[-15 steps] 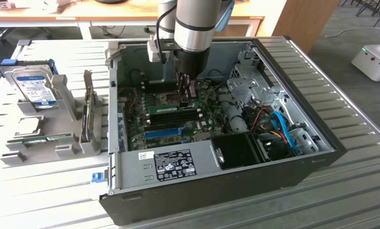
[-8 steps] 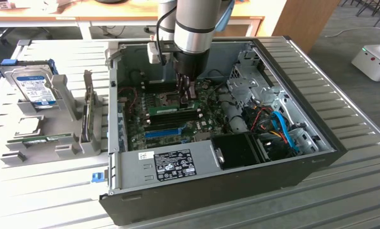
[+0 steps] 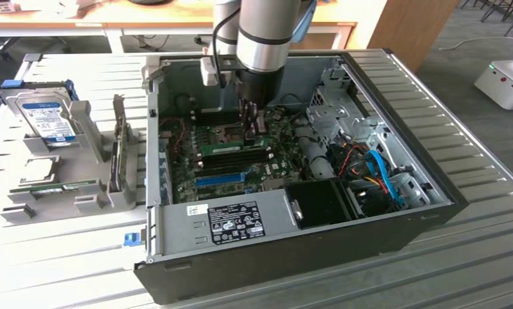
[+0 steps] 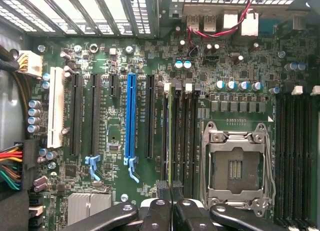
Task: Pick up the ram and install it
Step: 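Insert the ram into the slot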
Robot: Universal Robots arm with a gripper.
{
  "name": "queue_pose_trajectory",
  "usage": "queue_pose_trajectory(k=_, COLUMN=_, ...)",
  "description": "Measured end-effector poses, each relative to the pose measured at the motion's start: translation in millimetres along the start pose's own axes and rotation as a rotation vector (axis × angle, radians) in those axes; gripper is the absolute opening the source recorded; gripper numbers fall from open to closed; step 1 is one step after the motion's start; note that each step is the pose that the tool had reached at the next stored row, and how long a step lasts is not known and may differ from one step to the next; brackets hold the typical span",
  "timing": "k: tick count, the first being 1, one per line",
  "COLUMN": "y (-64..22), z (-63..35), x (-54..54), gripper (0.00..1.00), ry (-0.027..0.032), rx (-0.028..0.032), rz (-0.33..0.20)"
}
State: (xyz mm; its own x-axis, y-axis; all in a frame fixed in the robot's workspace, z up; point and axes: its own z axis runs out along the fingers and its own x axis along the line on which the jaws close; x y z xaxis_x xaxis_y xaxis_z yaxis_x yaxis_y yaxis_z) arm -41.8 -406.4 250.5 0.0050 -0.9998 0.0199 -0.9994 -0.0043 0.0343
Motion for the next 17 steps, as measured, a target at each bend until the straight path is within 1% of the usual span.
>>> queue_pose_trajectory(k=11, y=-1.0, z=0.1, x=0.0, gripper=0.12, ry=0.0, rx=-0.0002, rz=0.002)
queue_pose_trajectory(k=17, y=-1.0, z=0.5, x=0.0, gripper=0.12, ry=-0.0004, rx=-0.0004, rz=0.014)
